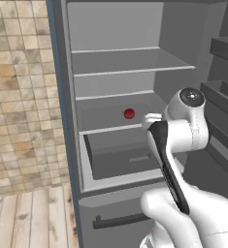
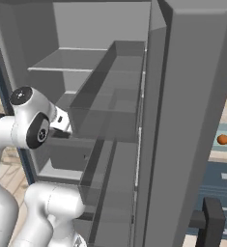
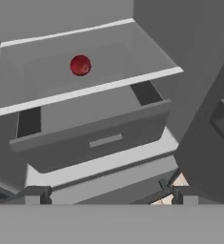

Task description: Pick the tangerine and pear from the fridge and place them inside the tupperware on the counter.

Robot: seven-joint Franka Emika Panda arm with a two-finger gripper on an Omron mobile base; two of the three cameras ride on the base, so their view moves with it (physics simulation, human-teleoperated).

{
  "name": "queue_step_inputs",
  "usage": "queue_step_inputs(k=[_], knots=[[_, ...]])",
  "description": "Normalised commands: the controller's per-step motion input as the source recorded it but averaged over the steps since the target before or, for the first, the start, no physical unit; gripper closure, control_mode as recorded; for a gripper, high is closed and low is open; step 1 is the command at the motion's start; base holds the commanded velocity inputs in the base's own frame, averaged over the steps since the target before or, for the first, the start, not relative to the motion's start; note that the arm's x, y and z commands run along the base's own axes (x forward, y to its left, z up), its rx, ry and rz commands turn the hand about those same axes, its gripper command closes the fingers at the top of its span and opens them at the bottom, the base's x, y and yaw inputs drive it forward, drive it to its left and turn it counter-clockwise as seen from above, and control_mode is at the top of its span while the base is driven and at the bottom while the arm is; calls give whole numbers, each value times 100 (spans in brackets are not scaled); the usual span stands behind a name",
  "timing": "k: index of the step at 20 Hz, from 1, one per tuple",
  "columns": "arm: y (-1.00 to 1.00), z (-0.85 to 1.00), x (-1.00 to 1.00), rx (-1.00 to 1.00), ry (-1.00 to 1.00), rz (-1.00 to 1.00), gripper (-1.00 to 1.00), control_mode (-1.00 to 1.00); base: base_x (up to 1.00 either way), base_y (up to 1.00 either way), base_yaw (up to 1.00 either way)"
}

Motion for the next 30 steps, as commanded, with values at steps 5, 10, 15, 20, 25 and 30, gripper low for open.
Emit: queue_step_inputs(k=[5, 10, 15, 20, 25, 30], knots=[[9, -5, 66, 0, 0, 4, -100, -100, 0, 0, 0], [14, -32, 41, -14, -13, 1, -100, -100, 0, 0, 0], [7, -28, 31, -14, -15, 0, -100, -100, 0, 0, 0], [0, -1, 34, -1, 0, 0, -100, -100, 0, 0, 0], [0, 0, 35, 0, 14, 0, -100, -100, 0, 0, 0], [0, 0, 33, 0, 4, 0, -100, -100, 0, 0, 0]])
